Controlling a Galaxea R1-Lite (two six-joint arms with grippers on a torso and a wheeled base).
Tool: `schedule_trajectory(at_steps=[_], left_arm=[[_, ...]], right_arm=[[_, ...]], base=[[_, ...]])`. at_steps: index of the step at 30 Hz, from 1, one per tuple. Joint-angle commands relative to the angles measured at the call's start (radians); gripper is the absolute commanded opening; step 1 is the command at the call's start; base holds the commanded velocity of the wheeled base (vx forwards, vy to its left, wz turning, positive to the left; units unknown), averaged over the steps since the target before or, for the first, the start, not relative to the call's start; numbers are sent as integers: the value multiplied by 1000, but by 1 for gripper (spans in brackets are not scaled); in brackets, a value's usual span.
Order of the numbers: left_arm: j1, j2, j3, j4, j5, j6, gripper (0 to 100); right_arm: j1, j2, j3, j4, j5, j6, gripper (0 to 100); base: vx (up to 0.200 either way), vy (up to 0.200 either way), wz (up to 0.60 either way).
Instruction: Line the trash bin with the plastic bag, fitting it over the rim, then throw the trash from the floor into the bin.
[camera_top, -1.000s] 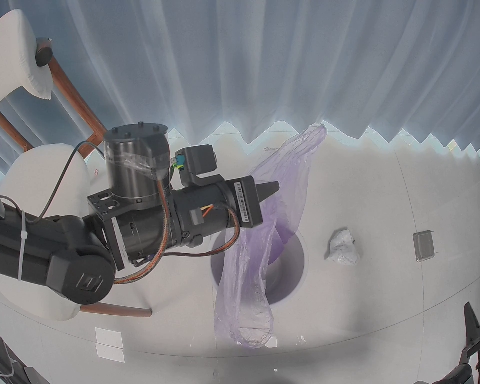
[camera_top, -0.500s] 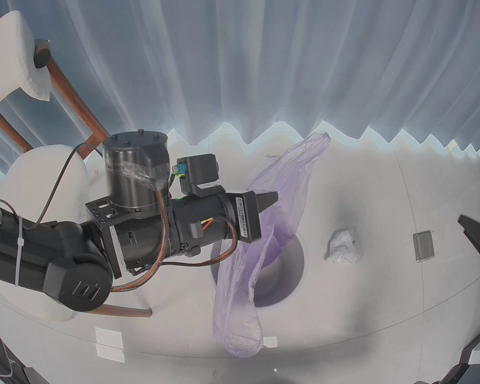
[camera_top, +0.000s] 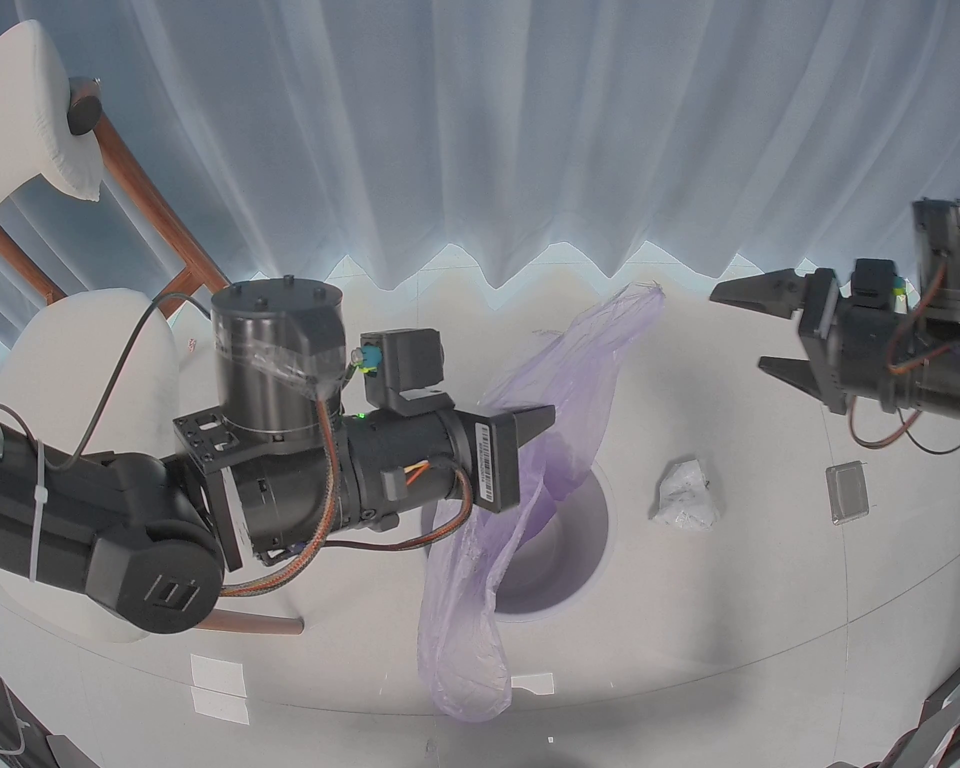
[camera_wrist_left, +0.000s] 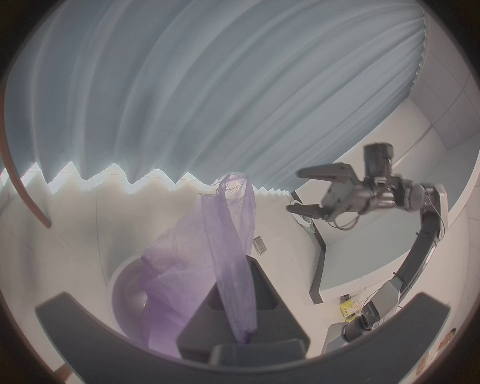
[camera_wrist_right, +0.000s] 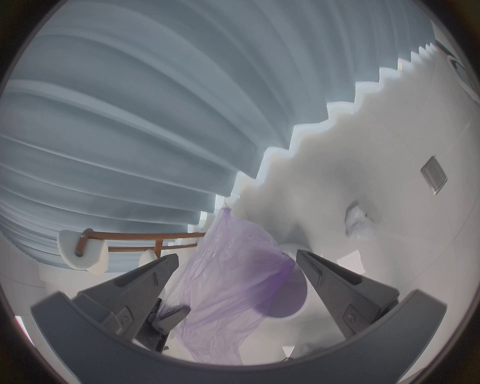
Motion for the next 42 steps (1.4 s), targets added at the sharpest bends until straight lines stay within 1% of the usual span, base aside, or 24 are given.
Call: schedule_trajectory(at_steps=[1,21,22,36,37,40,42], left_arm=[[-7,2,8,7,0,32,0],[0,5,8,7,1,32,0],[1,5,8,7,1,32,0],[6,-7,12,17,1,19,0],[6,-7,14,21,1,19,100],[4,-13,15,17,0,13,100],[4,-36,20,22,3,-17,100]], right_arm=[[55,228,-148,66,26,32,100],[81,283,-196,68,26,29,100],[81,283,-198,68,26,29,0],[95,274,-198,65,24,29,0],[95,274,-198,63,24,27,0],[93,273,-194,60,24,18,0],[78,265,-194,60,28,-10,0]], base=[[0,0,0],[0,0,0],[0,0,0],[0,0,0],[0,0,0],[0,0,0],[0,0,0]])
